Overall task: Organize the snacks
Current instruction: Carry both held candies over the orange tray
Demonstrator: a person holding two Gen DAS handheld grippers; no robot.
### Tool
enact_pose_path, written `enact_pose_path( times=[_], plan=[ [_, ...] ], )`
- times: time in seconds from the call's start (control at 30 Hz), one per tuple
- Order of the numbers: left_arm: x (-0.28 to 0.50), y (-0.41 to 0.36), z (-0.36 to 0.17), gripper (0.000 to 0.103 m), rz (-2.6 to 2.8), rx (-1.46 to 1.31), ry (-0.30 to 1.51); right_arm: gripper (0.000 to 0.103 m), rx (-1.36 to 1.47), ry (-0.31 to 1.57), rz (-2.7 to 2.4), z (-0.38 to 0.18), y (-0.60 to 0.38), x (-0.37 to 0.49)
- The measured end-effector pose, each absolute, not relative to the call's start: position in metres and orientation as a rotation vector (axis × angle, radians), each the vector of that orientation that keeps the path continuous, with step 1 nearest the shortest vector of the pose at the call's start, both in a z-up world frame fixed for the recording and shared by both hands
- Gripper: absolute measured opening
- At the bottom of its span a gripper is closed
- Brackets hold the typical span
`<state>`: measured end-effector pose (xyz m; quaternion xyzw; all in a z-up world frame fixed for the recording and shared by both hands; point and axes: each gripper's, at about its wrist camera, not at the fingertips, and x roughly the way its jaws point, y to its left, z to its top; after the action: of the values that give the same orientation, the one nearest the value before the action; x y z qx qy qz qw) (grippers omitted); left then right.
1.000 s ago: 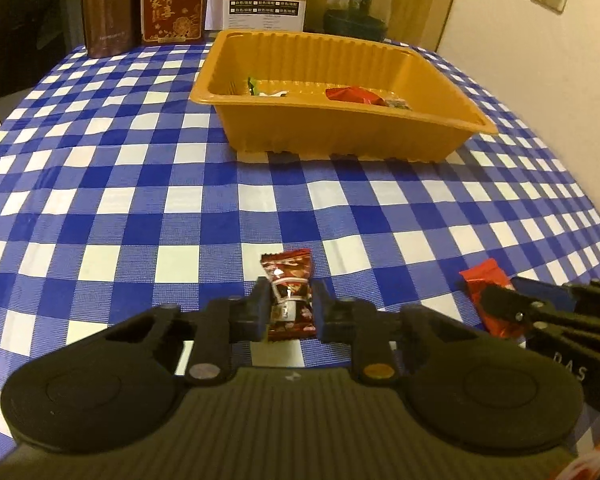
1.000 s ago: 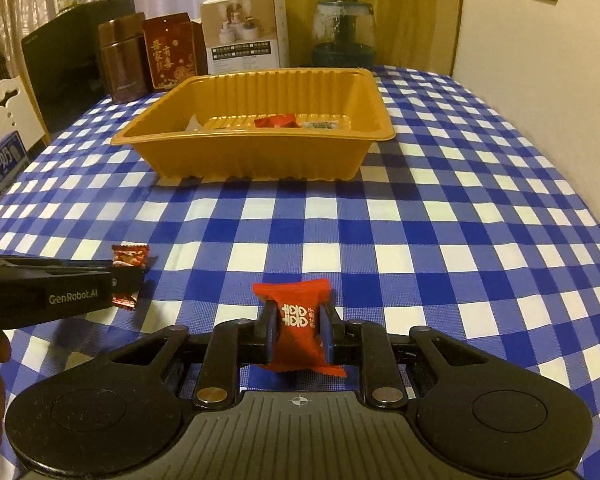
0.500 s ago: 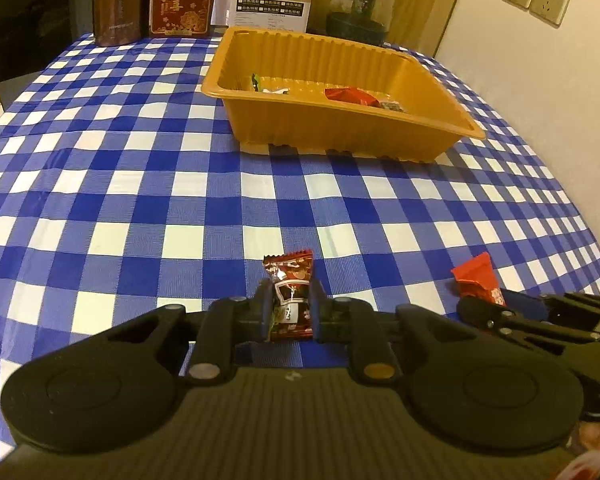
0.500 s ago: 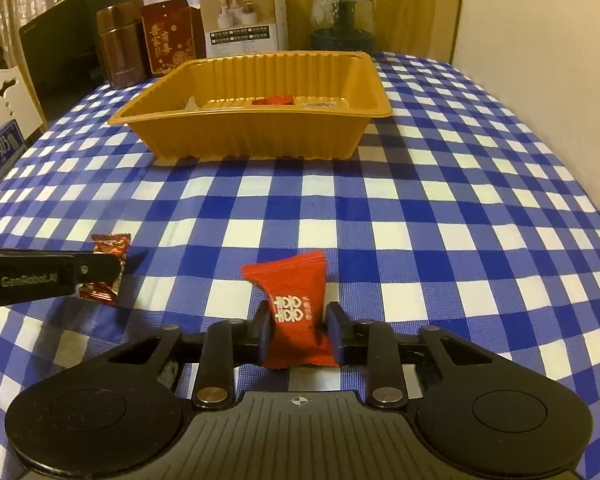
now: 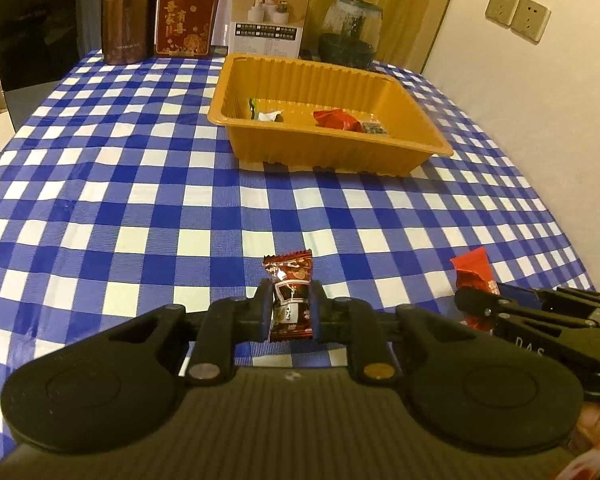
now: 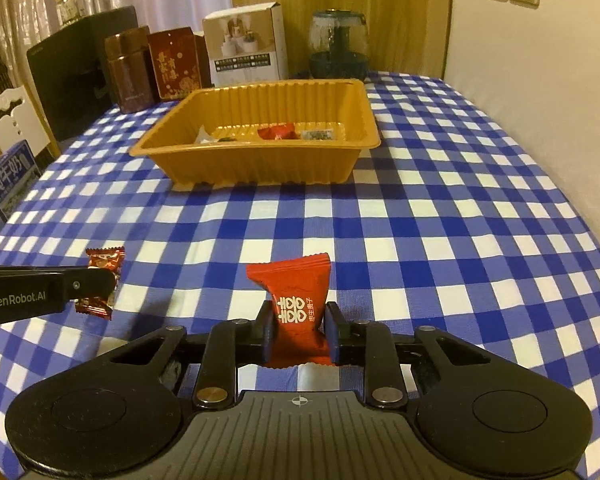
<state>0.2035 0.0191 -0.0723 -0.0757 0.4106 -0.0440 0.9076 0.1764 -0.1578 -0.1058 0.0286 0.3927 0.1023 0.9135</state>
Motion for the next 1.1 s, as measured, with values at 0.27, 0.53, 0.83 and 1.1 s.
enact_pose_path(
  times=[0.27, 0.53, 0.83, 1.1],
  plan=[
    [0.187, 0.021, -0.052, 0.016, -0.095, -0.156, 0.823, 0.026, 0.081, 0.796, 0.22, -0.09, -0.16, 0.159],
    [0.178, 0.022, -0.038, 0.016, -0.102, -0.154, 0.803, 0.026, 0.088, 0.774, 0.22, -0.077, -0.165, 0.15],
    [0.177, 0.02, -0.029, 0.016, -0.117, -0.15, 0.786, 0.026, 0.096, 0.756, 0.215, -0.068, -0.171, 0.146],
    [0.186, 0.016, -0.024, 0.016, -0.132, -0.148, 0.782, 0.026, 0.108, 0.748, 0.213, -0.062, -0.176, 0.155]
  ],
)
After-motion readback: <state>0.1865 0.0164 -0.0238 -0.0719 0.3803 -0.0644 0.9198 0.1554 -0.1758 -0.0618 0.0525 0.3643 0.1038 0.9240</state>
